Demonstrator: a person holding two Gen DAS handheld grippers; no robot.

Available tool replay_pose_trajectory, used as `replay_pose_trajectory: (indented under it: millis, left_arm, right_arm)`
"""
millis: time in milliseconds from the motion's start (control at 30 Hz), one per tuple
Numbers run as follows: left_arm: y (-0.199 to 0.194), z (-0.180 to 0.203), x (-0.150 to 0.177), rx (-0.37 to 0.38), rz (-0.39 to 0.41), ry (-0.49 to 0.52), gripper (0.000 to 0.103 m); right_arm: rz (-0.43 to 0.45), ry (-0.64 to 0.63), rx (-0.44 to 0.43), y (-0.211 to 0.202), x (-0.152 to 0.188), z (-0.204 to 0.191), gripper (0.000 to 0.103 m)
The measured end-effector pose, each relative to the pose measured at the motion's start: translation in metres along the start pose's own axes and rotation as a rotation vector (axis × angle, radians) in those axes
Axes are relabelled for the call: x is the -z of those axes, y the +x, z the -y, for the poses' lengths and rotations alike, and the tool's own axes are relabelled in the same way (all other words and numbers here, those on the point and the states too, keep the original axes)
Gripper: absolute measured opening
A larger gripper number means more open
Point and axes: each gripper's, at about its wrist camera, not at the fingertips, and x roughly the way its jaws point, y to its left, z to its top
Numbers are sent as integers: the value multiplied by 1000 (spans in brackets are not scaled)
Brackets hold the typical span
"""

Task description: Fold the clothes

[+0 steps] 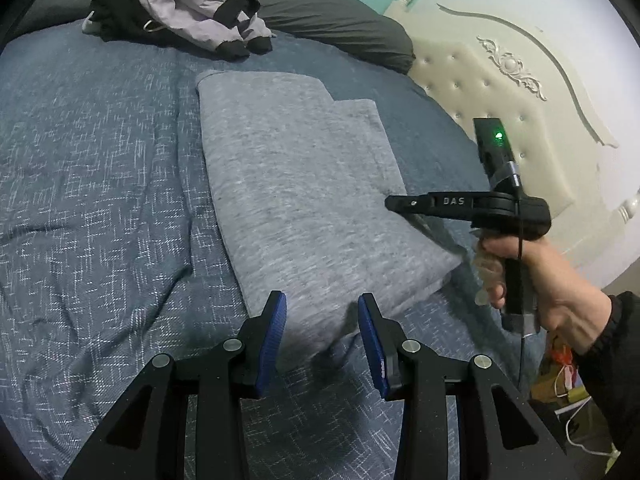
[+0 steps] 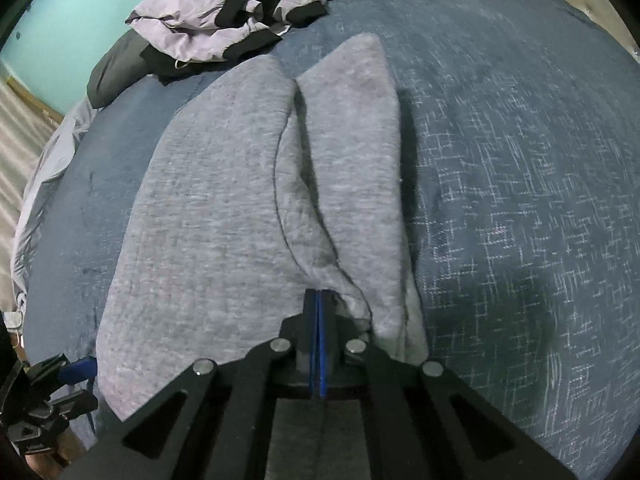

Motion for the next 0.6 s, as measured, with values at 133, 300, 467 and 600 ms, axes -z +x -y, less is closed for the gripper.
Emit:
replay_pose_trajectory:
  millis: [133,300,467,600]
  left_arm:
    - [-2,-2,0,5,0,-10,40]
    - [-4,0,-1,23,3,-12,40]
    - [-2,1,3,24,-17,-14,40]
    - [-2,-2,4,26,-22,-20,40]
  right_arm:
    - [26,-32,18,-24,3,-10,0]
    - [20,-80,-5,-60,34,-27,0]
    - [-29,-84,44,-45,64,-19,0]
    - [-32,-27,67,-34,76,-3,0]
